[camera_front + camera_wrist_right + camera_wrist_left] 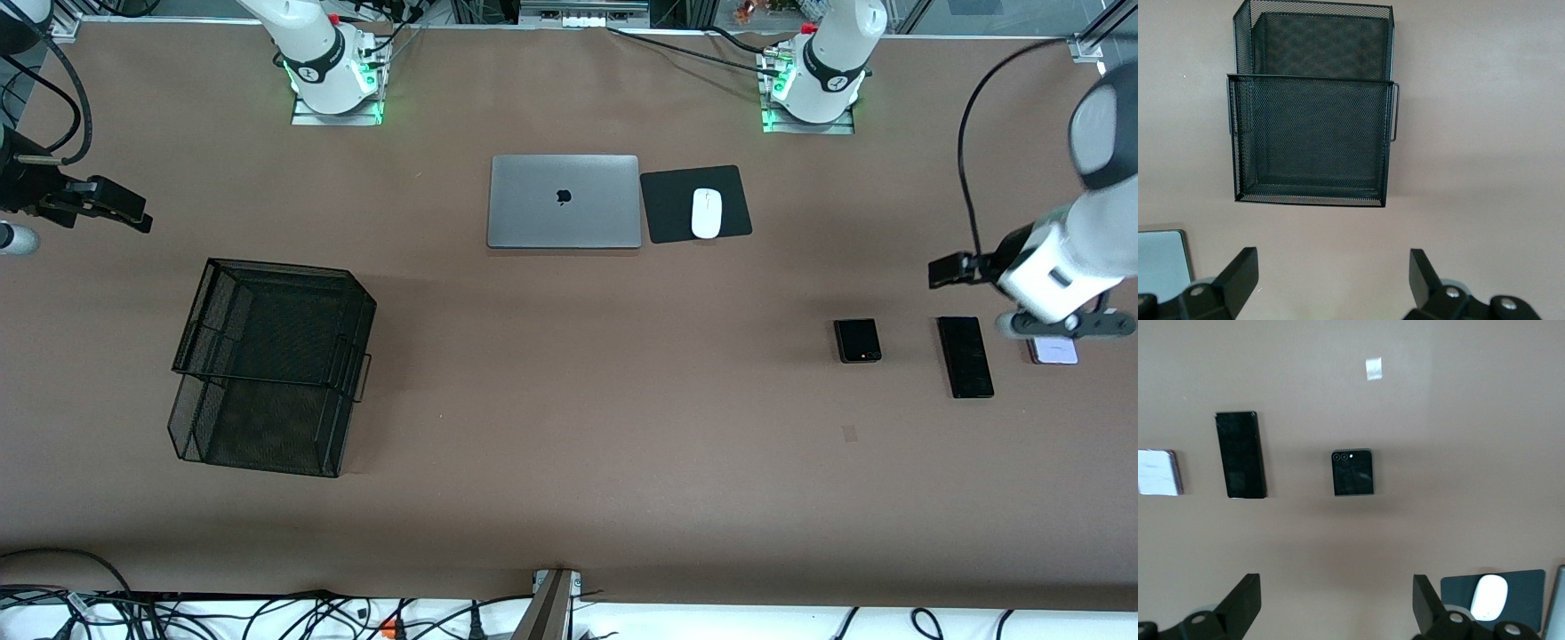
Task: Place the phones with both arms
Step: 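Reach the left gripper down to the small black flip phone, then close the left gripper on the black flip phone and lift it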
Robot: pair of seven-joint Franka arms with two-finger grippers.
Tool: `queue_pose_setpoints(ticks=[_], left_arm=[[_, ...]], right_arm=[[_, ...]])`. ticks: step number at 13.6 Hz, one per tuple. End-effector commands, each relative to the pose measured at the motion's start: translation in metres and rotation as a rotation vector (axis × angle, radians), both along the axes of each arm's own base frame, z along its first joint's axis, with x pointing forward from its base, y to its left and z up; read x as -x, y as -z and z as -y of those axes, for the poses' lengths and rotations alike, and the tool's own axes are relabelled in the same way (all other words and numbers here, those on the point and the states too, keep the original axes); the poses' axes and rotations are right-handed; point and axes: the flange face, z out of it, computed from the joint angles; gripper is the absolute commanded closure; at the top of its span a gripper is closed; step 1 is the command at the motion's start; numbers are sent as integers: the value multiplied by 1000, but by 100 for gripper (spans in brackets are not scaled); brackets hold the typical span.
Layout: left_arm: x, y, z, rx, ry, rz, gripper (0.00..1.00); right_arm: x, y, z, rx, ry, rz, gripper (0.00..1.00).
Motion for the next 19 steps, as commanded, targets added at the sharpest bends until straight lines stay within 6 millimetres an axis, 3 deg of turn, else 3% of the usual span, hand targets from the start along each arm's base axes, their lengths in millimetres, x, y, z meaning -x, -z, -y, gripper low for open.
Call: queue_pose_setpoints(ticks=[1, 5, 7, 11, 16, 19], left_arm=[[-11, 62, -11, 6, 12, -25, 0], [10, 151, -14, -1, 28, 84, 0], [26, 195, -3, 7, 50, 143, 0], [55, 270, -5, 17, 50, 229, 0], [66, 300, -11, 19, 37, 219, 0], [64, 302, -12, 22, 22, 219, 0]], right_arm=[[3, -4, 2, -1, 6, 7, 0], [2, -5, 2, -1, 8, 14, 0], [2, -5, 2, -1, 1, 14, 0], [1, -5, 2, -1, -3, 16, 0], [1, -5, 3, 7, -5, 20, 0], [1, -5, 3, 7, -6, 22, 0]])
